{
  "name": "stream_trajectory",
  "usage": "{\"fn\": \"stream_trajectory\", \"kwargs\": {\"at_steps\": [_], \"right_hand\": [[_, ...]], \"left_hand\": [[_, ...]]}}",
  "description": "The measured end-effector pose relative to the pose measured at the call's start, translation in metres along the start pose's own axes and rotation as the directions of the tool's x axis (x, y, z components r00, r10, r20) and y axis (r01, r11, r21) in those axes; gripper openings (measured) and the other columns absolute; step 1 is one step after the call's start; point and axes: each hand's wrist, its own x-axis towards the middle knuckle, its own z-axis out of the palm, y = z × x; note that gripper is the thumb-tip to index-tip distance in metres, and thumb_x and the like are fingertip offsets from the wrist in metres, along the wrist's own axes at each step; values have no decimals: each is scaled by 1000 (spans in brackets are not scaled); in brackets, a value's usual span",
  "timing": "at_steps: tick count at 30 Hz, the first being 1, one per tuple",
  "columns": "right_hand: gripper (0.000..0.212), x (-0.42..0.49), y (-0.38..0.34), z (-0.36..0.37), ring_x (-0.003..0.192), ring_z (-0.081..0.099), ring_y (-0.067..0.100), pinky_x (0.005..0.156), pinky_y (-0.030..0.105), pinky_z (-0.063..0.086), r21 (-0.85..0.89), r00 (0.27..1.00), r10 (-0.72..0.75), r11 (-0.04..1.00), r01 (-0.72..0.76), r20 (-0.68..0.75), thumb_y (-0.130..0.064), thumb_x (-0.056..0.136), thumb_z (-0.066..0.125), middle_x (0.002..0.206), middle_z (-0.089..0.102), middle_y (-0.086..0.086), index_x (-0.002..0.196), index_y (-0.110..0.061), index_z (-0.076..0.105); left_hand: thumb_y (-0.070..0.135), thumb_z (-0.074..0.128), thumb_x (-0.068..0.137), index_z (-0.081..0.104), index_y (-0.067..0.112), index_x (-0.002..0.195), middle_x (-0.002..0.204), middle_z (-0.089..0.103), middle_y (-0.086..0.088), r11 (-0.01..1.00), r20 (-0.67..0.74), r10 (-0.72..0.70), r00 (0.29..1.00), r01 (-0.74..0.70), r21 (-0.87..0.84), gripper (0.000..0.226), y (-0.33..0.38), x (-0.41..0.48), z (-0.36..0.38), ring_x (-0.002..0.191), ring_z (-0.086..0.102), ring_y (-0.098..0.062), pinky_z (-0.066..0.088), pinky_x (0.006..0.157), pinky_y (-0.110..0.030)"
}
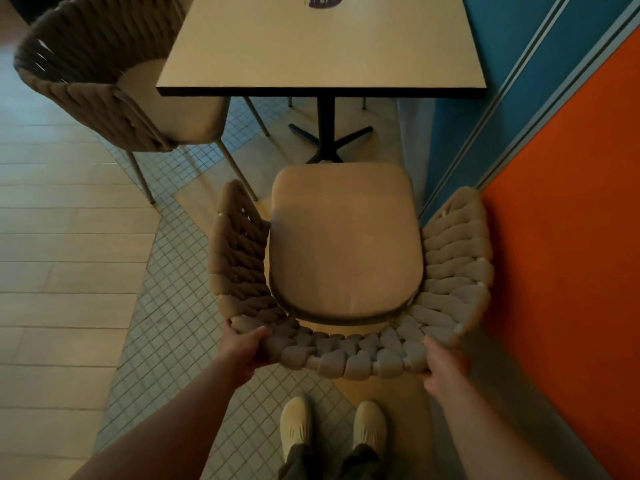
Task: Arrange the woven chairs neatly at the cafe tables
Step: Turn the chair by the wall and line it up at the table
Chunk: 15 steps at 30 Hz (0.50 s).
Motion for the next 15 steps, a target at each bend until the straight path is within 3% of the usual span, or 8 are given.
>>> {"fn": "stream_trajectory", "kwargs": {"at_steps": [4, 9, 15], "right_hand": [[50, 0, 2, 4, 116, 60, 40, 89, 50, 54, -33, 1000, -14, 999, 14, -15, -10, 88, 72, 131, 59, 20, 134, -4, 53], [49, -2, 6, 10, 111, 63, 39, 90, 56, 55, -24, 1000, -28, 999, 28, -11, -15, 82, 78, 128, 62, 20, 127, -7, 59], [62, -1, 2, 14, 106, 65, 36, 92, 59, 52, 153, 1000, 21, 988, -23, 9, -42, 76, 82, 121, 65, 11, 126, -12, 61]], "left_hand": [[-2, 73, 86, 42, 24, 144, 129, 60, -21, 999, 0, 46, 999, -46, -8, 71, 3, 9, -3, 102, 67, -43, 61, 57, -53], [1, 77, 83, 40, 31, 145, 129, 60, -19, 995, 31, 93, 995, -92, -25, 78, 6, 11, -7, 104, 67, -43, 61, 63, -57], [30, 86, 80, 47, 36, 139, 130, 62, -15, 987, 99, 43, 994, -27, -160, 70, 5, 8, -6, 114, 65, -42, 58, 74, -67]]}}
